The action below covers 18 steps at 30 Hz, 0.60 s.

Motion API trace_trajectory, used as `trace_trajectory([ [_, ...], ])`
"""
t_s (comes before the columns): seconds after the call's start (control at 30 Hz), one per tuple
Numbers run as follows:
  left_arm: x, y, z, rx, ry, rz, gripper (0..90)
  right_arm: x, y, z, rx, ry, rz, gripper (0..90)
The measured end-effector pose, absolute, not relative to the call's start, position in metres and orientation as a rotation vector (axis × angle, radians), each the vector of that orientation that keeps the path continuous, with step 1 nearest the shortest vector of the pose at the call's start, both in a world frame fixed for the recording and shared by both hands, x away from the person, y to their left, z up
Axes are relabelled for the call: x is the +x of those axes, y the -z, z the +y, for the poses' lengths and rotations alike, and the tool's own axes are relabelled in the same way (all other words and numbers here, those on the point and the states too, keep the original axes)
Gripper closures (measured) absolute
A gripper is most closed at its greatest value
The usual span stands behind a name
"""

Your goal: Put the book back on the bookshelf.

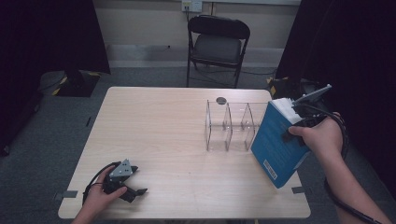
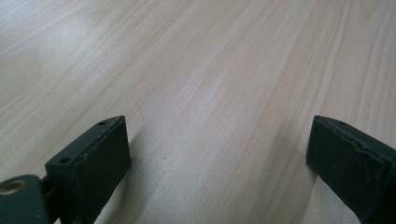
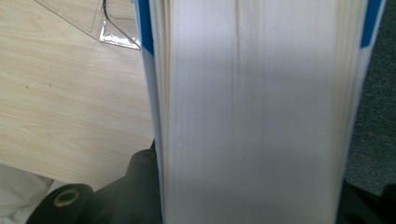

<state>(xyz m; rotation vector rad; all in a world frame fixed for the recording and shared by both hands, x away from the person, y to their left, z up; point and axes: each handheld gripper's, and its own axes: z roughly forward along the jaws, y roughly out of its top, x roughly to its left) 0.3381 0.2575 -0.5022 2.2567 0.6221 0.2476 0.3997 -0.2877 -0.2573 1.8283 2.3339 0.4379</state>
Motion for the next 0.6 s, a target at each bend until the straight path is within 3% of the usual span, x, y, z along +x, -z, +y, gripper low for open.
trace_trajectory([
  [0.6,0.338,0.502,0.257,2.266,-0.245,0.622,4.9,0.417,0.257,-0.286,1.852,-0.423,2.302,62.1],
])
